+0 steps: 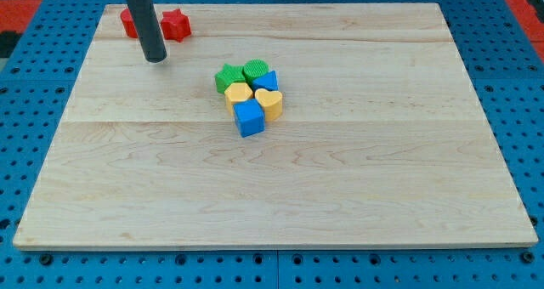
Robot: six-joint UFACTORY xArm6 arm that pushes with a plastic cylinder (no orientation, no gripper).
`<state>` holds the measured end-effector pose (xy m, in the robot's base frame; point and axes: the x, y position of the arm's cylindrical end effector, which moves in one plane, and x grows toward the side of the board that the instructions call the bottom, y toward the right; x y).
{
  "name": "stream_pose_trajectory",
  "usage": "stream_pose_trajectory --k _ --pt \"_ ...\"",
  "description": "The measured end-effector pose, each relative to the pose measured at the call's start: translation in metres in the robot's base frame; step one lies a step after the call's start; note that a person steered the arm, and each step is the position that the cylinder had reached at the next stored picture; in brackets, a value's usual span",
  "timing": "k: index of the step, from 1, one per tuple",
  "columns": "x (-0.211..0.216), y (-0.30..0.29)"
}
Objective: Move your arm to the top left
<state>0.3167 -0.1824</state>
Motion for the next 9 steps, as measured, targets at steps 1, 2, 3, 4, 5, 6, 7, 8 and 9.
stream_pose_trajectory --k 1,2,3,4,5,6,7,8,9 --pt "0.0 -0.013" --pt "0.004 -0.031" --pt "0.035 -0.04" --pt "0.067 -0.064" --pt "0.057 -0.097" --pt "0.023 -0.117" --pt "-0.019 -0.117" --pt "-0.059 -0.117" --pt "-0.086 -0.117"
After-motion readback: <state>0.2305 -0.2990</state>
